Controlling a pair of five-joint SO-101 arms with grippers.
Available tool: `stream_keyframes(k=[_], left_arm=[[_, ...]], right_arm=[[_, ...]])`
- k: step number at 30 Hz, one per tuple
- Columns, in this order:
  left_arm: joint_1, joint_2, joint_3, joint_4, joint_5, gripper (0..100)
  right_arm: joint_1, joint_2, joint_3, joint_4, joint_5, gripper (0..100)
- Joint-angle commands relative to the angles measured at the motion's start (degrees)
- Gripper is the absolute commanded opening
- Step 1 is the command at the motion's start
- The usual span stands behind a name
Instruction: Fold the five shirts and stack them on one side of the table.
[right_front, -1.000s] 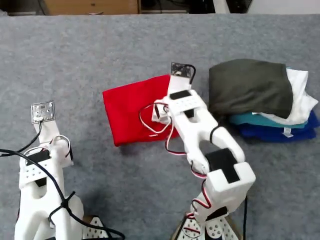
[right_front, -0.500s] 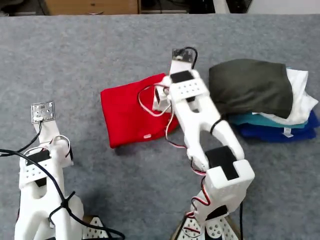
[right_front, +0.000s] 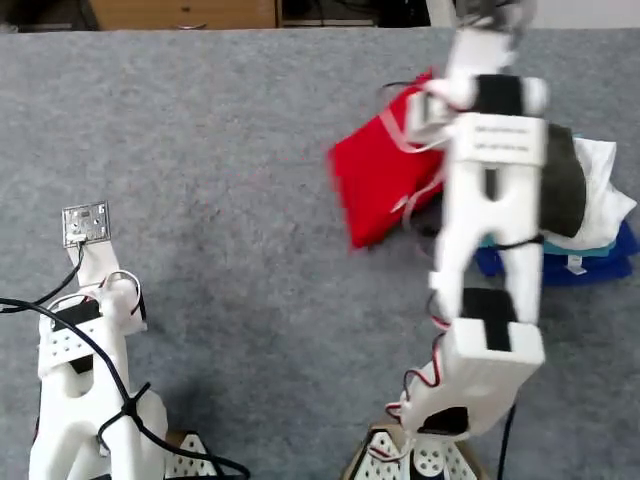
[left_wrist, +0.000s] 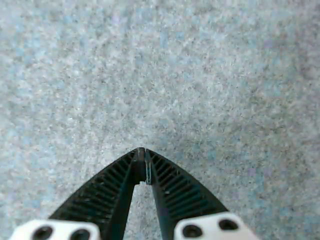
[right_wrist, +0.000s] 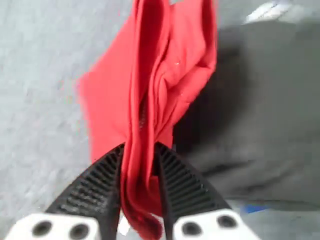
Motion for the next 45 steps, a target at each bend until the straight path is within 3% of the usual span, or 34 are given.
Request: stream_keyframes(k=[1,9,20,22,28,30,34,41,42,45], left_arm=[[0.35,-0.75,-0.35,-0.62,-0.44,2],[0.35,-0.75,-0.35,-0.62,-0.44,2],[0.35,-0.75,-0.26,-0.62,-0.44,2],[0.35,-0.75,-0.26,-0.62,-0.44,2],[2.81,-1.19,1.58,-0.79,-0.44,2],[3.16,-1.19,1.58,-0.7,-0.44,2],[2.99,-1.19,1.49,-0.62,-0.44,2],[2.99,-1.19,1.67,-0.79,-0.53,2],[2.99,-1.19,1.67,-0.79,-0.53,2],[2.99,-1.19,1.76,-0.79,-0.53,2]], right_arm=[[8.92,-0.48,-5.23,0.18,5.8,0.2],[23.52,0.84,-5.23,-0.18,14.24,0.2],[31.69,8.22,-5.76,-1.67,19.34,1.9],[32.13,7.43,-6.11,-1.41,19.34,9.6],[33.98,1.36,-9.8,4.04,15.38,52.1],[33.45,-1.01,-10.86,8.53,16.18,59.1],[32.4,-7.16,-9.89,12.75,13.01,49.3],[28.18,-23.25,2.33,12.57,11.96,1.9],[26.86,-25.45,4.53,12.48,11.96,0.0],[23.43,-31.25,11.56,12.4,12.04,6.4]])
